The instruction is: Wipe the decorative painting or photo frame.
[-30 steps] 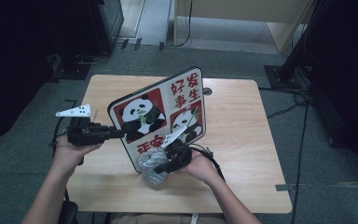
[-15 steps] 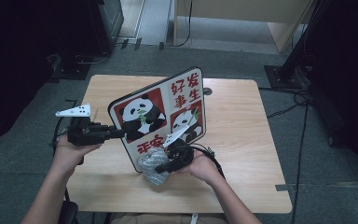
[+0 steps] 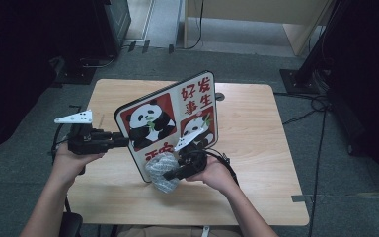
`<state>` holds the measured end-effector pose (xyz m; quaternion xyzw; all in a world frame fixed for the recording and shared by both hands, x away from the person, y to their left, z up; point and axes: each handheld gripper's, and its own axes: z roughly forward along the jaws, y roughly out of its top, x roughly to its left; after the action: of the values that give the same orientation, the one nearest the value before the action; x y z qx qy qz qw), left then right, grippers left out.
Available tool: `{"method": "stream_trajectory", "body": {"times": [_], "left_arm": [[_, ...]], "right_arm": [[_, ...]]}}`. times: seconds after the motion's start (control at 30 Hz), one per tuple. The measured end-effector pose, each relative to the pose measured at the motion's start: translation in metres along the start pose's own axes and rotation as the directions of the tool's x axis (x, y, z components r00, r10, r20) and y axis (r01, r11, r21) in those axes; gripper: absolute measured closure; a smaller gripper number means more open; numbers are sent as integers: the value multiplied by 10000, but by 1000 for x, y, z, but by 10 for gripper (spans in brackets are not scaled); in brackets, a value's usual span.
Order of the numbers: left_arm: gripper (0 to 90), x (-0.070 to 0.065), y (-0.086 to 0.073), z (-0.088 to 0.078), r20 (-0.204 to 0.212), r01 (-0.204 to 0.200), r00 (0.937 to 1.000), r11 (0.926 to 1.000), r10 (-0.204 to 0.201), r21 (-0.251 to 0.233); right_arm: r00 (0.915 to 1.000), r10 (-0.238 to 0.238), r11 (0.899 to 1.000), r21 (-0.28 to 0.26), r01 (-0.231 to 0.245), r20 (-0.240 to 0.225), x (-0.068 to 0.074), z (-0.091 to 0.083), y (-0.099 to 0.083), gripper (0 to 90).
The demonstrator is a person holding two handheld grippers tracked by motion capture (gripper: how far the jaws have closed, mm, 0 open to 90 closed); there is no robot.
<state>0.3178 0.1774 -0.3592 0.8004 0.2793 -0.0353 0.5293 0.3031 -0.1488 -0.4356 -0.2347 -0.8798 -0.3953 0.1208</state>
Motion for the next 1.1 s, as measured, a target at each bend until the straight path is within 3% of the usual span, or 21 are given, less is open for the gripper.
{"method": "stream_trajectory", "body": {"times": [0.57, 0.73, 0.9, 1.1], "left_arm": [[694, 5, -5, -15, -245, -186, 9995, 9998, 184, -84], [701, 7, -7, -19, -226, -170, 9996, 9998, 168, -98], [712, 10, -8, -22, -255, 125, 9996, 9999, -127, -63], [744, 15, -9, -22, -447, 41, 9990, 10000, -44, -62]], "right_arm": [[9989, -440, 9961, -758, 453, 186, 21, -32, 38, 601], [9987, -471, 9956, -802, 486, 204, 25, -38, 52, 601], [9980, -580, 9948, -830, 598, 246, 29, -42, 64, 601], [9975, -661, 9944, -806, 679, 247, 34, -48, 79, 599]]}}
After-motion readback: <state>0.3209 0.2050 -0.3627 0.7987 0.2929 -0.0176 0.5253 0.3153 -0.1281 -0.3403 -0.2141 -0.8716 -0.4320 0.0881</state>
